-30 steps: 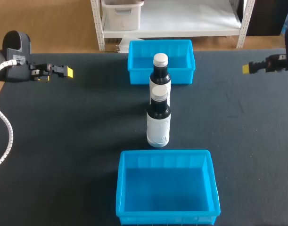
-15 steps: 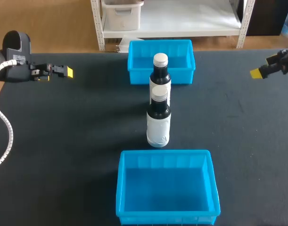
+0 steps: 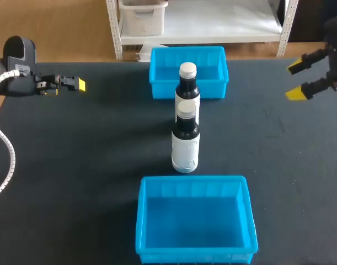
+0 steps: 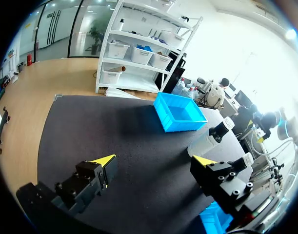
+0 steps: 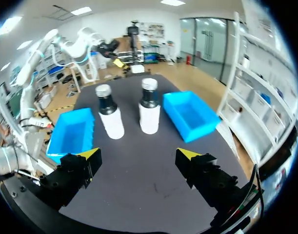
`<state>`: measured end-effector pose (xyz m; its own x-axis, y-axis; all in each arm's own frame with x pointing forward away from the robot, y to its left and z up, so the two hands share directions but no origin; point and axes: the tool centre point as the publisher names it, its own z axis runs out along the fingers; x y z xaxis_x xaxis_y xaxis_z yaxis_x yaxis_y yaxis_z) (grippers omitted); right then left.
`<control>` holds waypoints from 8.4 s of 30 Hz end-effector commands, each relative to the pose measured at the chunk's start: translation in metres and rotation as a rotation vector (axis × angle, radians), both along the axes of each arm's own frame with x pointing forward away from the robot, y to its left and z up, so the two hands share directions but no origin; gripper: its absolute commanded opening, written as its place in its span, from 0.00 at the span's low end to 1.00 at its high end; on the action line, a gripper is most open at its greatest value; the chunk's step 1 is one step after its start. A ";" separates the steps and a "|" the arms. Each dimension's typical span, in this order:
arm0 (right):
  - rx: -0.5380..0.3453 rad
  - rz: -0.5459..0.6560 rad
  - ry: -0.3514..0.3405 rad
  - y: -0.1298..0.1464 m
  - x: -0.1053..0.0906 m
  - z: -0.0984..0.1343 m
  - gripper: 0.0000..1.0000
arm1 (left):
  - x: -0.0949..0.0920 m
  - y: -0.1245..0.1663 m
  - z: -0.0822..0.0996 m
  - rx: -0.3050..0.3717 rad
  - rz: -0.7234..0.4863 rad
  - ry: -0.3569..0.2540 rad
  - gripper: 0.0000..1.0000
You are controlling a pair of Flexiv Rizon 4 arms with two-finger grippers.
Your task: Pick up the bottle, and place it in the far bin if it is heavy, or in the near bin if it is light.
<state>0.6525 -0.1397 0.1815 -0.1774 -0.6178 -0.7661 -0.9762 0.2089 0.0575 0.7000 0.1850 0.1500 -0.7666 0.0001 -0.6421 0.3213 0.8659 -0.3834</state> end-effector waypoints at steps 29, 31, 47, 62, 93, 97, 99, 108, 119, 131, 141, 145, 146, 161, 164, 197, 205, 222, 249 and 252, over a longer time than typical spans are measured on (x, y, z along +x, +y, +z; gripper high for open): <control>0.012 0.144 0.009 0.158 -0.046 -0.042 1.00 | 0.000 0.000 0.000 0.000 0.000 0.000 1.00; 0.018 0.162 0.012 0.165 -0.046 -0.044 1.00 | 0.000 0.000 0.000 0.000 0.000 0.000 1.00; 0.047 0.159 0.061 0.203 -0.047 -0.056 1.00 | 0.000 0.000 0.000 0.000 0.000 0.000 1.00; 0.067 0.162 0.066 0.215 -0.058 -0.055 1.00 | 0.000 0.000 0.000 0.000 0.000 0.000 1.00; 0.079 0.147 0.090 0.221 -0.052 -0.066 0.17 | 0.000 0.000 0.000 0.000 0.000 0.000 1.00; 0.081 0.140 0.094 0.220 -0.050 -0.067 0.00 | 0.000 0.000 0.000 0.000 0.000 0.000 1.00; 0.083 0.137 0.097 0.220 -0.050 -0.068 0.00 | 0.000 0.000 0.000 0.000 0.000 0.000 1.00; 0.090 0.121 0.094 0.215 -0.047 -0.064 0.00 | 0.000 0.000 0.000 0.000 0.000 0.000 1.00; 0.094 0.090 0.063 0.200 -0.039 -0.041 0.00 | 0.000 0.000 0.000 0.000 0.000 0.000 1.00; 0.092 0.052 0.042 0.180 -0.035 -0.024 0.00 | 0.000 0.000 0.000 0.000 0.000 0.000 1.00; 0.048 -0.022 0.006 0.145 -0.022 -0.014 0.00 | 0.000 0.000 0.000 0.000 0.000 0.000 1.00; 0.026 -0.057 -0.011 0.128 -0.015 -0.010 0.00 | 0.000 0.000 0.000 0.000 0.000 0.000 1.00; 0.021 -0.065 -0.013 0.123 -0.013 -0.009 0.00 | 0.000 0.000 0.000 0.000 0.000 0.000 1.00; -0.004 -0.175 -0.020 0.061 -0.007 0.015 0.00 | 0.000 0.000 0.000 0.000 0.000 0.000 1.00; 0.001 -0.187 -0.017 0.051 -0.008 0.023 0.00 | 0.000 0.000 0.000 0.000 0.000 0.000 1.00; 0.127 0.404 -0.032 0.093 -0.128 0.079 0.00 | 0.000 0.000 0.000 0.000 0.000 0.000 1.00; 0.142 0.503 -0.008 0.129 -0.163 0.077 0.00 | 0.000 0.000 0.000 0.000 0.000 0.000 1.00; 0.175 0.762 0.063 0.213 -0.226 0.045 0.00 | 0.000 0.000 0.000 0.000 0.000 0.000 1.00; 0.163 0.807 0.081 0.247 -0.213 -0.022 0.00 | 0.000 0.000 0.000 0.000 0.000 0.000 1.00; 0.156 0.802 0.075 0.248 -0.210 -0.025 0.00 | 0.000 0.000 0.000 0.000 0.000 0.000 1.00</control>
